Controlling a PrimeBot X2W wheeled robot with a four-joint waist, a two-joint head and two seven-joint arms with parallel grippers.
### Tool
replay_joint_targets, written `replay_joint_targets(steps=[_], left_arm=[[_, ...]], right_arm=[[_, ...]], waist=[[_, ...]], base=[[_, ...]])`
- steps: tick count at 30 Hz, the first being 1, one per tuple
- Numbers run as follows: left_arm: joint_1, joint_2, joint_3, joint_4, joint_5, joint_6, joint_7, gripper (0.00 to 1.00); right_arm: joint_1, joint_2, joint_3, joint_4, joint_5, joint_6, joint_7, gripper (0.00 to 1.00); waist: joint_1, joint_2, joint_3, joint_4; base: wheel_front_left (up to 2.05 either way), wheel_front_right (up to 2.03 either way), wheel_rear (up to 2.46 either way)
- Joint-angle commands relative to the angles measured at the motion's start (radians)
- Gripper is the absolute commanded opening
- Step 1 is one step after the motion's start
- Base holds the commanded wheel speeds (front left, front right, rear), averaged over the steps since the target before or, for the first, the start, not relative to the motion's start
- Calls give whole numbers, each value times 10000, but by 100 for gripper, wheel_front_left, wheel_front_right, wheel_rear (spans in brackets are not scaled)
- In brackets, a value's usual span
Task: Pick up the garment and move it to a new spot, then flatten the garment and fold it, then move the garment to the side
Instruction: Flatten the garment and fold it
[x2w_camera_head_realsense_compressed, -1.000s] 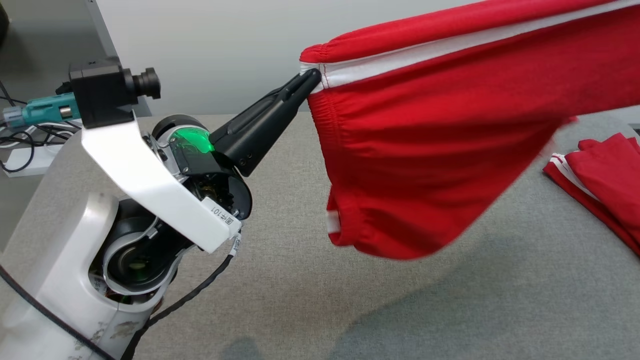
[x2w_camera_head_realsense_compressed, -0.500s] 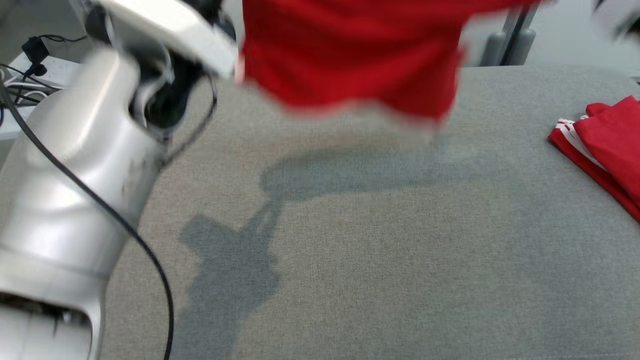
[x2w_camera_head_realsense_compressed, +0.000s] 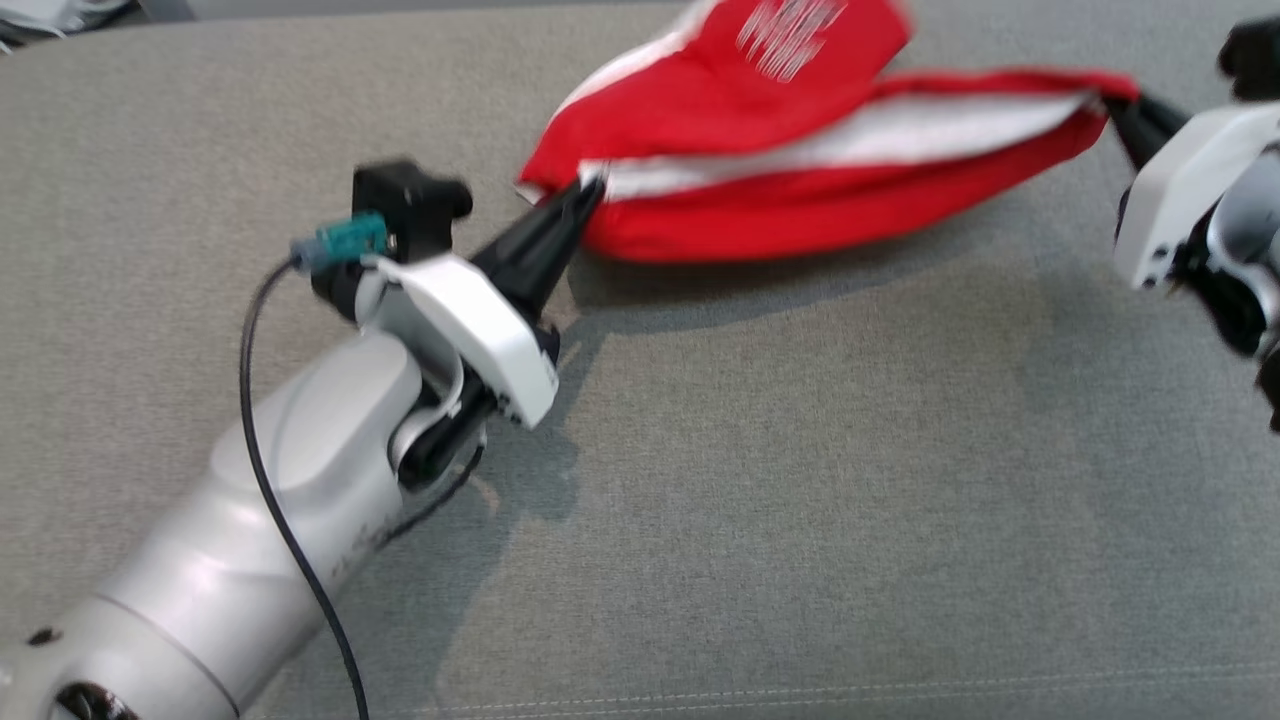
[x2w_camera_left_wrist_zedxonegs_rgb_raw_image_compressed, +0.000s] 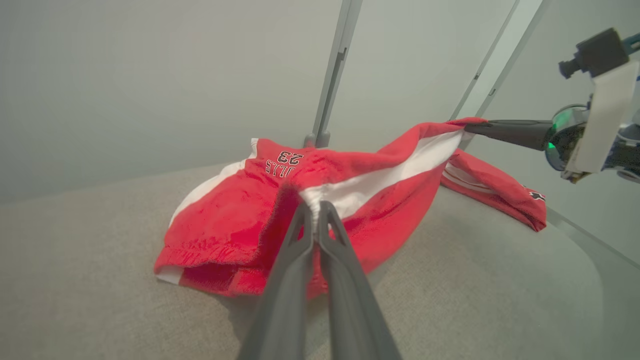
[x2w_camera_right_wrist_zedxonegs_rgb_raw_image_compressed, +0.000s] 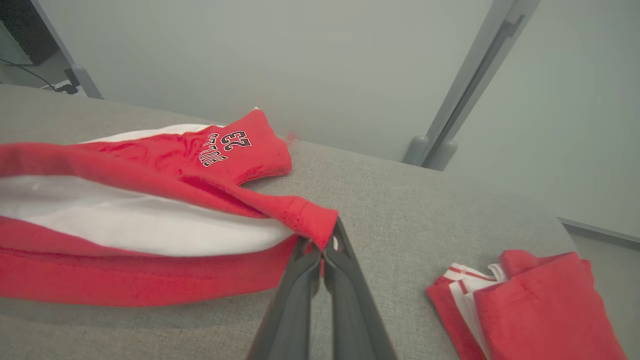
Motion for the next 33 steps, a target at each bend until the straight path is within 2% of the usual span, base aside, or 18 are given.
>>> replay_joint_targets(steps=[1, 5, 8, 17, 26, 33], left_arm=[[-87, 237, 203, -46, -233, -67, -120, 0], [853, 181, 228, -97, -341, -68, -134, 0], [1477, 275, 328, -488, -122, -68, -136, 0], [2888, 432, 191, -1393, 1503, -68, -138, 0], [3703, 342, -346, -951, 1934, -68, -138, 0], [3889, 332, -736, -370, 2149, -69, -139, 0]], right_arm=[[378, -190, 138, -274, 227, 2, -83, 0], [1240, -465, 629, -679, 1034, 2, -142, 0], [1713, -916, 837, -1061, 1551, 2, -166, 0], [3431, -2199, 930, -2181, 2649, 2, -420, 0], [5104, -2607, 824, -2909, 3109, 2, -257, 0], [6058, -2659, 518, -3184, 3217, 2, -118, 0]], waist=[[0, 0, 398, -232], [0, 0, 474, -286], [0, 0, 395, -194], [0, 0, -178, 374], [0, 0, -653, 454], [0, 0, -859, 372]], base=[[0, 0, 0], [0, 0, 0], [0, 0, 0], [0, 0, 0], [0, 0, 0], [0, 0, 0]])
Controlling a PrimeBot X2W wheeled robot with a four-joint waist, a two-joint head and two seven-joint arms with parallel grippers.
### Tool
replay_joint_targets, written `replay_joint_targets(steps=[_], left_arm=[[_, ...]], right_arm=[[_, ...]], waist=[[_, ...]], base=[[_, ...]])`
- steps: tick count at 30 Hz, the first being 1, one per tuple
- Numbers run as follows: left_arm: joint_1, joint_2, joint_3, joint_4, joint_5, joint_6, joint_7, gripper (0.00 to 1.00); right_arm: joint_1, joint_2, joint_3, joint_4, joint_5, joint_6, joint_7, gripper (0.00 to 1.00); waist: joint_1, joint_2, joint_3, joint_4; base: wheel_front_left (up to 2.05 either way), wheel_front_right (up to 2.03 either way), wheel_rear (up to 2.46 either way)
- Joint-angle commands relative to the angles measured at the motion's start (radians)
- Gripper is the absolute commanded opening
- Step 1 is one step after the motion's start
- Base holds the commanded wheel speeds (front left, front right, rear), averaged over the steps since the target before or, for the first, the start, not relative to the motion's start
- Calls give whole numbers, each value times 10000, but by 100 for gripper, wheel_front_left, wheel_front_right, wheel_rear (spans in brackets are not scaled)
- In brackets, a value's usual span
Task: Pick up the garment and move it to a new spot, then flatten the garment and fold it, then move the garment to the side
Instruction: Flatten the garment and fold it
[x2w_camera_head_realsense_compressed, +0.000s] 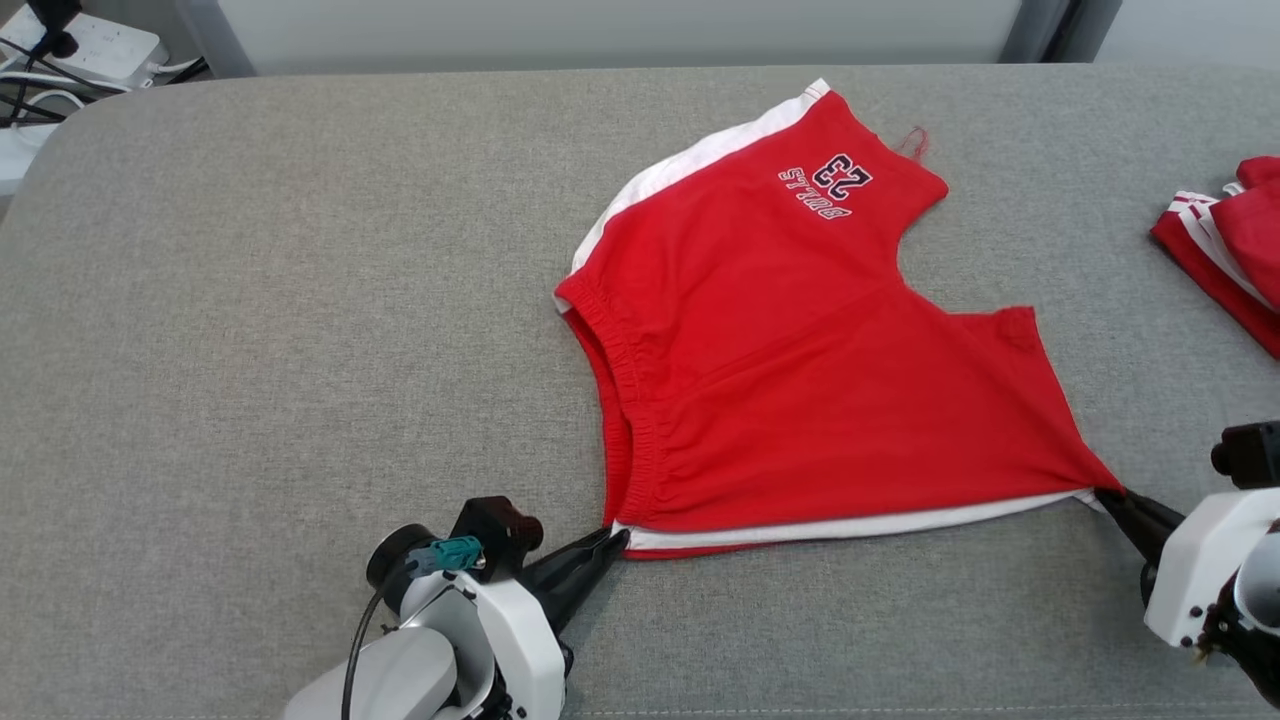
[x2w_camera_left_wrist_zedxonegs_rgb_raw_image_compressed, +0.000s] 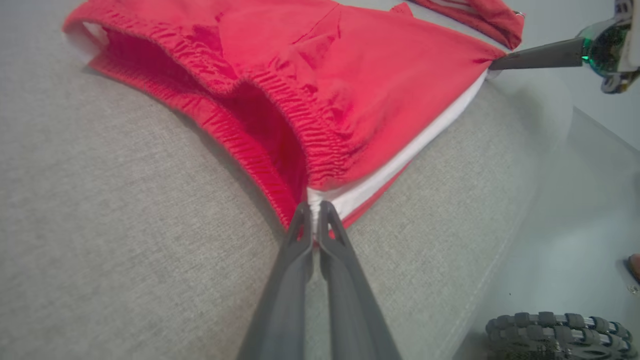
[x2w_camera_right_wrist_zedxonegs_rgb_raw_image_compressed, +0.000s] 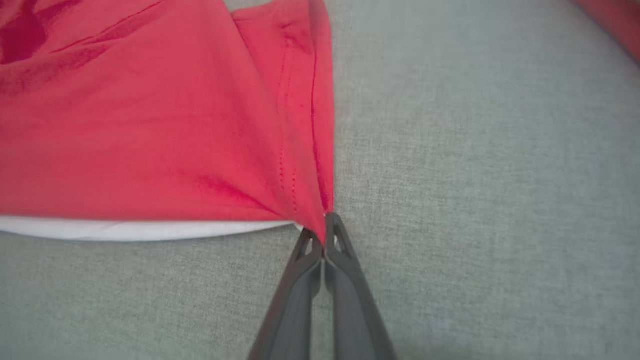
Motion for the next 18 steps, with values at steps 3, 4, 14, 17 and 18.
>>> replay_joint_targets(steps=[3, 4, 14, 17, 18], left_arm=[[101, 179, -5, 167, 77, -36, -131, 0], [123, 192, -118, 219, 86, -36, -131, 0], [82, 312, -1079, 1075, 123, -36, -121, 60], [78, 178, -1157, 1421, 92, -36, -41, 100], [79, 135, -1173, 1497, 68, -36, -40, 100]], right_arm=[[795, -408, -247, -273, 85, 0, 119, 0], [934, -399, -319, -332, 91, 0, 169, 0], [1962, -43, -1062, -794, -261, 0, 624, 0], [2104, 149, -1285, -799, -463, 0, 737, 9], [2138, 187, -1349, -779, -563, 0, 773, 27]], waist=[[0, 0, -125, -89], [0, 0, -153, -105], [0, 0, -358, -192], [0, 0, -386, -199], [0, 0, -396, -199]], base=[[0, 0, 0], [0, 0, 0], [0, 0, 0], [0, 0, 0], [0, 0, 0]])
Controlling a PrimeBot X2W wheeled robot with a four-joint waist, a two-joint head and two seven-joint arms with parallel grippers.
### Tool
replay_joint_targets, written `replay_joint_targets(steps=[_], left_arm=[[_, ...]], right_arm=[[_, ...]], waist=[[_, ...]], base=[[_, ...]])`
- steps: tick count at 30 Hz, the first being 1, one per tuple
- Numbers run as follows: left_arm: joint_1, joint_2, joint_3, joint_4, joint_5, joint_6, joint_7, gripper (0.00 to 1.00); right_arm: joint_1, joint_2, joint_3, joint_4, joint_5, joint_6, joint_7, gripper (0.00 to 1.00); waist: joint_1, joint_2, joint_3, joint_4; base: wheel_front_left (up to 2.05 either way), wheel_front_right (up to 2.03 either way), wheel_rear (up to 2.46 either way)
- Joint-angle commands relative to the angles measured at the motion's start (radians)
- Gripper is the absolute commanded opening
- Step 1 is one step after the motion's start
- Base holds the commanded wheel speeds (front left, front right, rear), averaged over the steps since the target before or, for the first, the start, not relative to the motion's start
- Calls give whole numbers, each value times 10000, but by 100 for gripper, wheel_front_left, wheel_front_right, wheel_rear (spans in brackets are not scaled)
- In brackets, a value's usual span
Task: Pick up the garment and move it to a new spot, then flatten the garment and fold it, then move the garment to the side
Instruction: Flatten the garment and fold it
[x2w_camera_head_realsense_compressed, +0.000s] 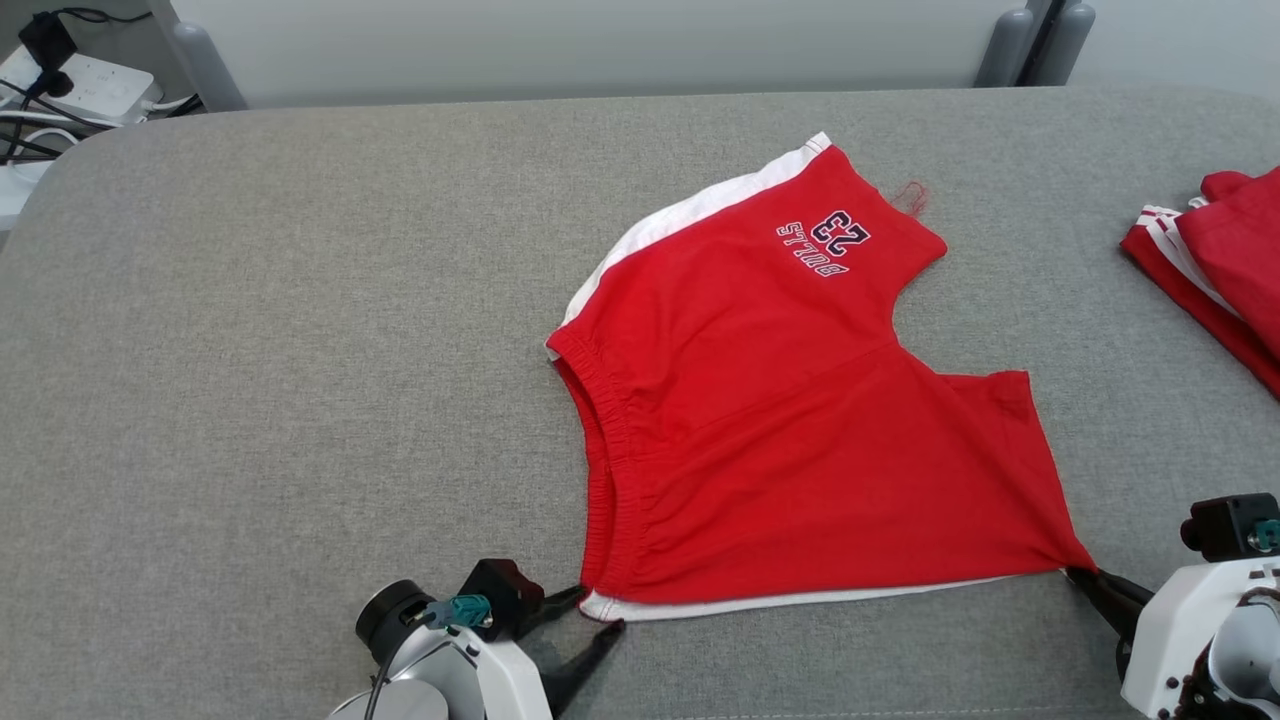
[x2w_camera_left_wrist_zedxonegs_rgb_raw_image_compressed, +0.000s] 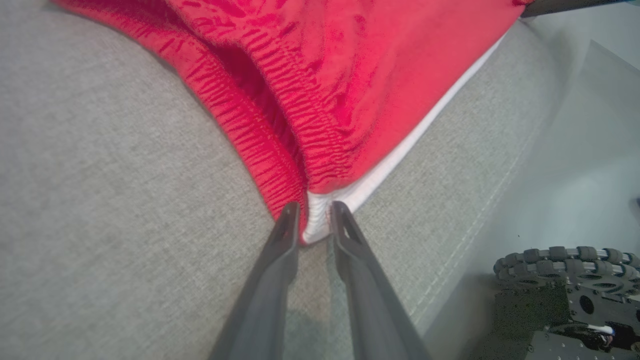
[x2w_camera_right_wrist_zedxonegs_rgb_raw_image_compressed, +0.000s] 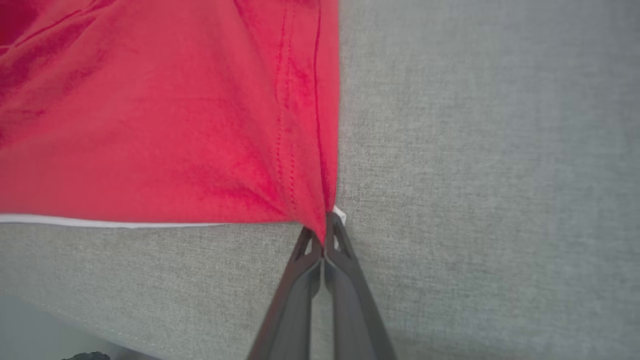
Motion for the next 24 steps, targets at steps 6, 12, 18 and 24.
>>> replay_joint_targets(steps=[6, 12, 18, 24], left_arm=[[-108, 110, 115, 429, -163, 2, -25, 100], [-68, 162, 350, 817, -362, 79, -73, 100], [345, 485, 2146, -249, -385, 1356, -100, 100], [1553, 663, 5007, -2366, -338, 2472, -102, 100]], right_arm=[[355, -157, -699, 30, -895, 0, -191, 100], [263, -220, -1626, -390, -2229, 0, -1121, 100], [327, 379, -2713, -1312, -3965, 0, -2724, 100], [654, 1284, -3493, -1802, -4969, 0, -3157, 100]], waist=[[0, 0, -139, 58], [0, 0, -459, 137], [0, 0, -856, 254], [0, 0, -1162, 389]], base=[[0, 0, 0], [0, 0, 0], [0, 0, 0], [0, 0, 0]])
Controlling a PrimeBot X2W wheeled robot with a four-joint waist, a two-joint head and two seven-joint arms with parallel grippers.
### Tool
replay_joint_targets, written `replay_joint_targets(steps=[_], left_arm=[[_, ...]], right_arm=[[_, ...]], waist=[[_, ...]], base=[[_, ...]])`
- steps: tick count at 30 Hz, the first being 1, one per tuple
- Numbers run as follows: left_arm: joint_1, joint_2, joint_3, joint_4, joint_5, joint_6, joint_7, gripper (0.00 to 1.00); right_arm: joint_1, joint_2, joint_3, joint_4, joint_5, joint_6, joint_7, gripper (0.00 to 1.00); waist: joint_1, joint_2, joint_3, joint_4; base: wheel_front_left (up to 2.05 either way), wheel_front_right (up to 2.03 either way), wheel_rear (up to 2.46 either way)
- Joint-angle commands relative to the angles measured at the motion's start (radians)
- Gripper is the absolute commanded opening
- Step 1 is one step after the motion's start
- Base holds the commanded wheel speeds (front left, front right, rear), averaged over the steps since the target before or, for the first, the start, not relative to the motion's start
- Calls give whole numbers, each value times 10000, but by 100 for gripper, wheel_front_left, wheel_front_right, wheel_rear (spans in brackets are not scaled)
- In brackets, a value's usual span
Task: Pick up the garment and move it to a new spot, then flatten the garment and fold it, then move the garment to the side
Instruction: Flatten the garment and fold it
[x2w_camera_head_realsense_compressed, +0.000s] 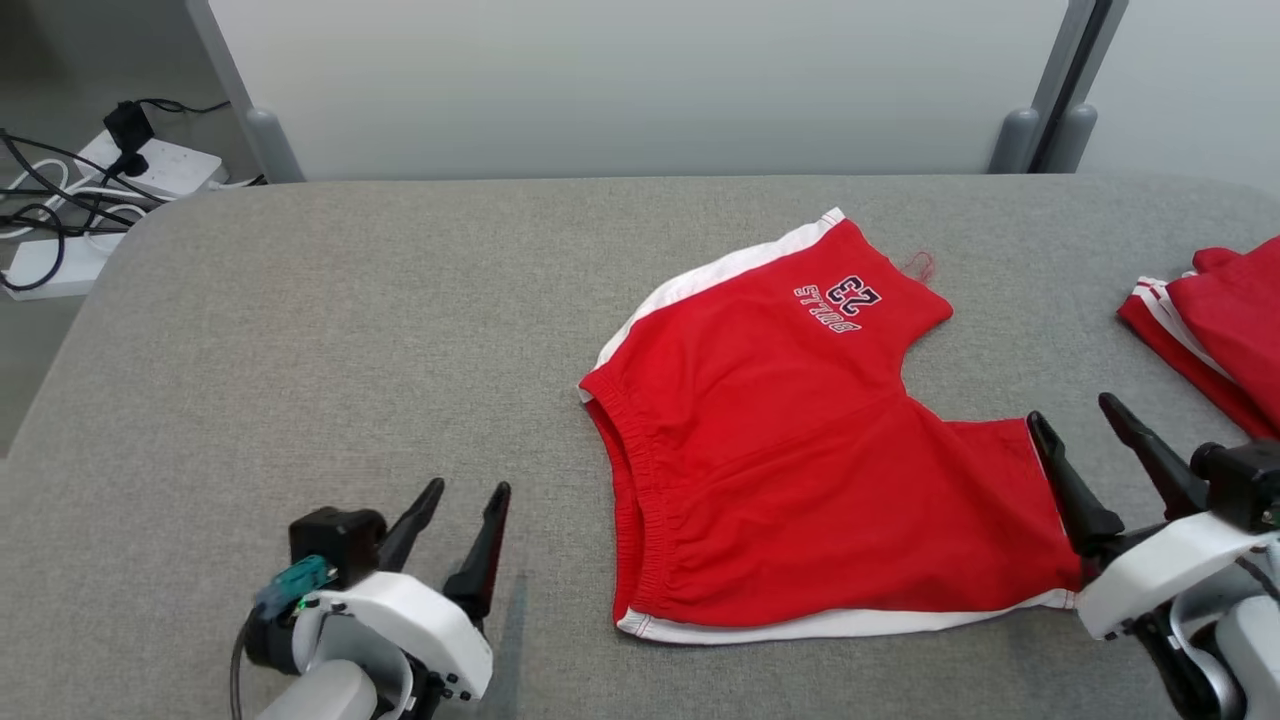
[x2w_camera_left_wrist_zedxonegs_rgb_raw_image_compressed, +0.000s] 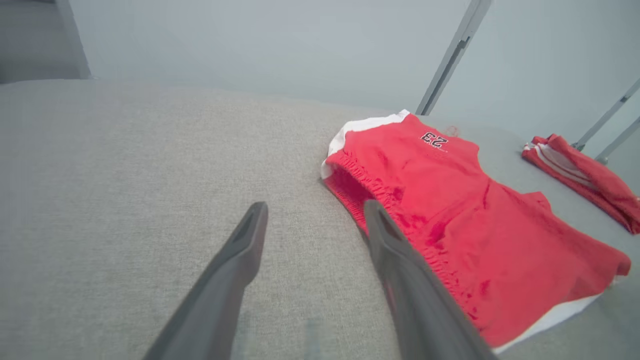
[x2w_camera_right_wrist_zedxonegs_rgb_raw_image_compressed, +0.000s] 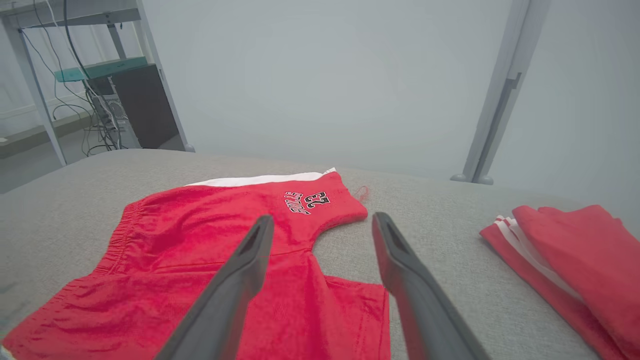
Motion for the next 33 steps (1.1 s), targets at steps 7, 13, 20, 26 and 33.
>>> replay_joint_targets(steps=[7, 13, 20, 26, 33], left_arm=[[1678, -71, 3208, -2582, 1131, 654, -105, 100], [2918, -708, 4581, -4067, 2687, 423, -106, 100], [3862, -1616, 5586, -4662, 3966, -66, -106, 100], [4569, -1902, 5786, -4868, 5937, -286, -106, 100], [5073, -2307, 6356, -4822, 6663, -538, -106, 100]], right_arm=[[576, 1045, -743, -310, -785, 2, -268, 100], [1253, 2026, -1565, -770, -1103, 2, -301, 100], [2125, 2476, -1617, -1554, -1154, 2, -304, 100], [2942, 2406, -1720, -2306, -1464, 2, -305, 100], [3518, 2336, -1860, -2714, -1620, 2, -305, 100]], waist=[[0, 0, -543, 139], [0, 0, -809, 104], [0, 0, -1022, -55], [0, 0, -1161, -125], [0, 0, -1234, -128]], base=[[0, 0, 0], [0, 0, 0], [0, 0, 0], [0, 0, 0], [0, 0, 0]])
